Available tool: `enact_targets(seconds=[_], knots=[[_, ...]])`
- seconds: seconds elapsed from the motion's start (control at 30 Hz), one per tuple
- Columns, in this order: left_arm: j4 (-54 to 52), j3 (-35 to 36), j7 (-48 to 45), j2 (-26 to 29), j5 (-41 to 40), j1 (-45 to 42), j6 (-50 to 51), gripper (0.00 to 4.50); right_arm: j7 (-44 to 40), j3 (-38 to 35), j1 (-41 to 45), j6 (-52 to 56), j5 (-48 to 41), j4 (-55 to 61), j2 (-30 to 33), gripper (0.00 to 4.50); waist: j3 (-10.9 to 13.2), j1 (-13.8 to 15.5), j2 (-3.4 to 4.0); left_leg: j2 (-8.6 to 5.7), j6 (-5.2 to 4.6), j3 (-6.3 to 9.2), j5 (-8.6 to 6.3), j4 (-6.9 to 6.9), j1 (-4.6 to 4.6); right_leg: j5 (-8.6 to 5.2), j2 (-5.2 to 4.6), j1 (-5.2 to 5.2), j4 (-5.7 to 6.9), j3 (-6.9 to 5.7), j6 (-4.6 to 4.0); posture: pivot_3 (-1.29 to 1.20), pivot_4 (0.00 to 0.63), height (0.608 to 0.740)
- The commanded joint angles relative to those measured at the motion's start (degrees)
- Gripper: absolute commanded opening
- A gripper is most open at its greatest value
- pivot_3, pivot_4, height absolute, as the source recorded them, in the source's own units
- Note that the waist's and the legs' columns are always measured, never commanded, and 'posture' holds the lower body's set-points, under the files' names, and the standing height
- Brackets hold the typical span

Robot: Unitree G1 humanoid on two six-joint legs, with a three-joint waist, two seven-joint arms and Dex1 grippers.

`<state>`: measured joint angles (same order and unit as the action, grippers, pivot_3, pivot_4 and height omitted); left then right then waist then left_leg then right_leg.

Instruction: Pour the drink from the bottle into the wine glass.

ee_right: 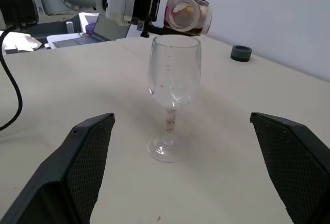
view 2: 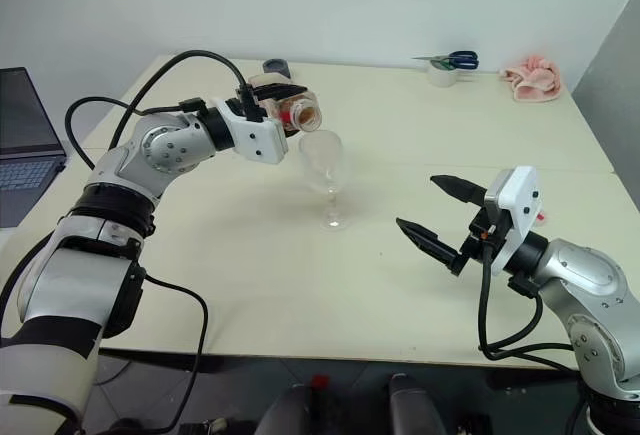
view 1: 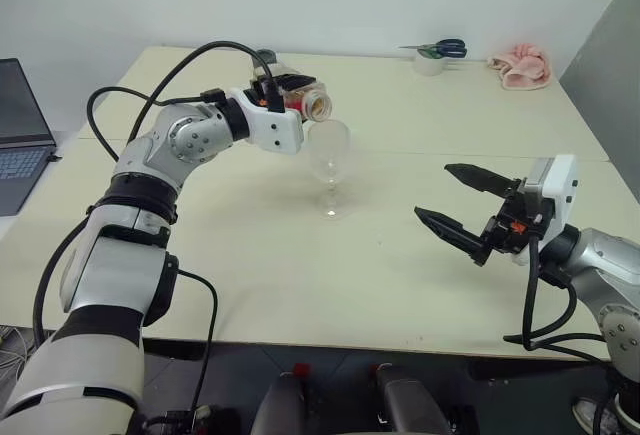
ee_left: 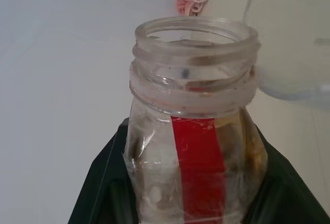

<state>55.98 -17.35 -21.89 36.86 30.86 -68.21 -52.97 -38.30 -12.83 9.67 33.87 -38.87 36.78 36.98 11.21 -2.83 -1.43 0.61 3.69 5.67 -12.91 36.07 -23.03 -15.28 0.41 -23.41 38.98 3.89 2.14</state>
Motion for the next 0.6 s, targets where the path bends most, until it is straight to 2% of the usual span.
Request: enact_targets(seconds=[0.03,0.6], knots=[[-0.1,0.04,3.98,1.32,1.47,-3.29,-1.26,1.85,0.82,-0.51,0.18,-1.42,0.21,1.21,0.15,4.5,0.0,0.0,0.0,0.0,0.0,0.0,0.0,0.0,0.0,0.0,0.0,0.0,0.0,0.0,0.0,0.0,0.15,0.74],[2.56,-5.12,16.03,3.03,11.18,-7.13,-3.67,1.84,2.19,0.05,1.15,-1.77,-0.25,0.52,-0.02,4.5,0.0,0.02,0.0,0.0,0.0,0.0,0.0,0.01,0.01,0.01,0.0,0.0,0.03,0.0,-0.01,0.0,0.15,0.74]])
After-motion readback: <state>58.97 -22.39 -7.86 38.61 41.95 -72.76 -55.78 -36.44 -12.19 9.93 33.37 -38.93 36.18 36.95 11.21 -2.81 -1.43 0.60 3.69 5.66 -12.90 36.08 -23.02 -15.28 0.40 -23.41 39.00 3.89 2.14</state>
